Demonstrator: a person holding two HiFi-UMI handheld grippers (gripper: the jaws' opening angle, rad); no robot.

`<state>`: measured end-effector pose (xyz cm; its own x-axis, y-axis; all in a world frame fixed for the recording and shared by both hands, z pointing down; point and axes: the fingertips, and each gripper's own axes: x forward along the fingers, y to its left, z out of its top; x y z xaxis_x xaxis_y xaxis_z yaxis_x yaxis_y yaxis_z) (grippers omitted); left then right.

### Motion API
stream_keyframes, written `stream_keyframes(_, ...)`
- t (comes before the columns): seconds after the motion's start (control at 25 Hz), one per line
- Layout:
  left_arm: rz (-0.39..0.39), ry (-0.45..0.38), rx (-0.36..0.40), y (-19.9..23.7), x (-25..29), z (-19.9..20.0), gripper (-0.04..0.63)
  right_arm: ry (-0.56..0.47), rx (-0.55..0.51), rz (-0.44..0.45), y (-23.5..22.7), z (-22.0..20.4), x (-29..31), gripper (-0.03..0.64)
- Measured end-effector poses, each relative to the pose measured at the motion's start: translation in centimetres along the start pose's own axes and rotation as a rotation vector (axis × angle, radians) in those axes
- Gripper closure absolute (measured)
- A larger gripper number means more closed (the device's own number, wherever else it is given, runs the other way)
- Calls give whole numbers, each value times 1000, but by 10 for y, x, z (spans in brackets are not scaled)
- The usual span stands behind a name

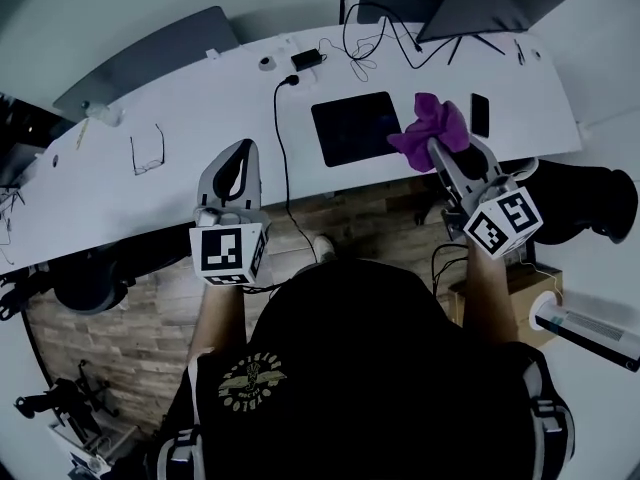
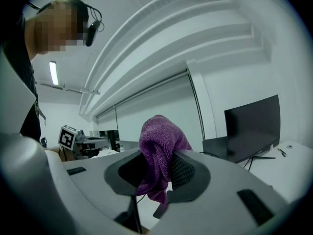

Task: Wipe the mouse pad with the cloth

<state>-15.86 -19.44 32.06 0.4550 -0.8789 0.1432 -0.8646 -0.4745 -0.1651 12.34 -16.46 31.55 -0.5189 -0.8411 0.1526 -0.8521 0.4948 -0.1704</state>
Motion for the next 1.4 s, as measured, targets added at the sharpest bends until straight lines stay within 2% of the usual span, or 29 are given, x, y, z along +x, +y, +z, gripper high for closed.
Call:
stream_keyframes(0.32,-15,6,-11,44,24,-12,593,4,-28,30,19,15,64,506)
stream_keyframes(0.64,-56,46,-27,34,52,-27,592,73,-14,101,17,-1,106,506)
stream_keyframes(0.84,13,89,-45,51,67,-41,594,122,40,179,1,-33,139,506)
stream_keyframes(0.96,39,80,-42,55,80,-37,592,163,49,220,-6,-45,158,506)
stream_keyframes(1.2,109,113,-49,72,107,-47,592,217,75,294,-25,-74,200,505)
stream_keyframes(1.4,128,87,-80,71,124,-54,593,292,96,339,-32,-108,228,506)
